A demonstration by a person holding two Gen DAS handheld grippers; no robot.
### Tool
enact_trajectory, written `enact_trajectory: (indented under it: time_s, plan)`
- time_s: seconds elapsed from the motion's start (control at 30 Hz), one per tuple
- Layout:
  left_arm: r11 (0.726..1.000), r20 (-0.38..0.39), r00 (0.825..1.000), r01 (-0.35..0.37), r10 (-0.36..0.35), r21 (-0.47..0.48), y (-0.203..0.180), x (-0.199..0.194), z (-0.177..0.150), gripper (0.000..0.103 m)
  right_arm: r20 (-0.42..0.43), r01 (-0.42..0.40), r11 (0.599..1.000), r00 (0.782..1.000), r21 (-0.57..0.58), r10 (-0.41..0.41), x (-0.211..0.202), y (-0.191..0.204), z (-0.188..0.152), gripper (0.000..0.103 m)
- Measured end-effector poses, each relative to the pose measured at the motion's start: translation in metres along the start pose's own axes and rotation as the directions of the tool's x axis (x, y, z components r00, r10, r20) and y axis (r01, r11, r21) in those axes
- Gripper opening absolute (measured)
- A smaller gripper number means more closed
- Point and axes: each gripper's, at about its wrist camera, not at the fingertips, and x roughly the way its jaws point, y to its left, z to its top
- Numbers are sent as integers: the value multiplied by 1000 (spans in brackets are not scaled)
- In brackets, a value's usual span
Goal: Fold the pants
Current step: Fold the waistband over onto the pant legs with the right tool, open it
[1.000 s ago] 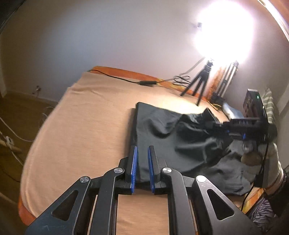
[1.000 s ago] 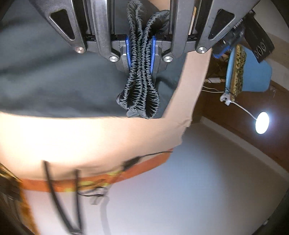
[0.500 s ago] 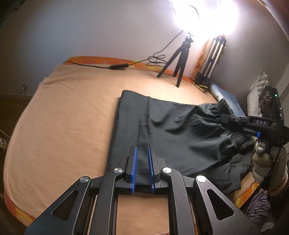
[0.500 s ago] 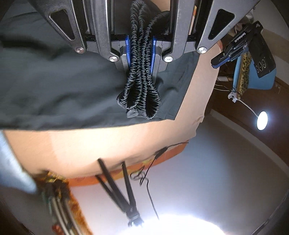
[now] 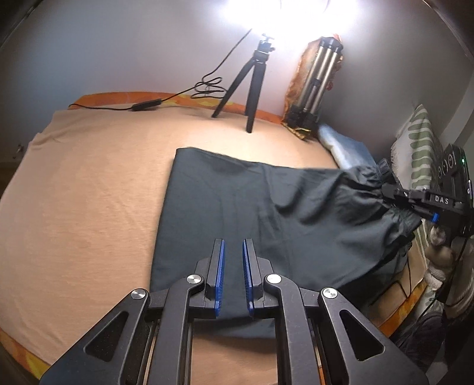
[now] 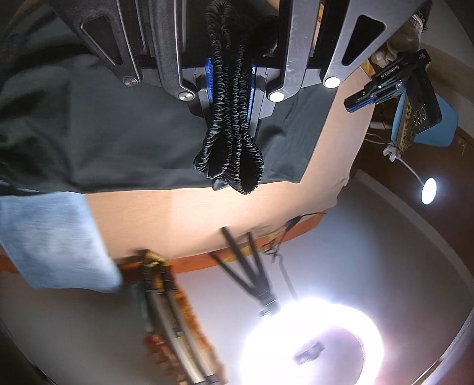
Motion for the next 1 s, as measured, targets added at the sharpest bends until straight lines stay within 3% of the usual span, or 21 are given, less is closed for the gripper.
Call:
enact_trajectory:
  time_s: [0.53,1.0]
  plan:
    - [1000,-31,999,-11,12,17,-22,28,-4,10,23,92,993,995,70,-94,-86,-110,1,17]
    - [997,-98,995,2,6,77,-45,60,-13,10,1,104,983,994,149,-105,-88,-201,-4,17]
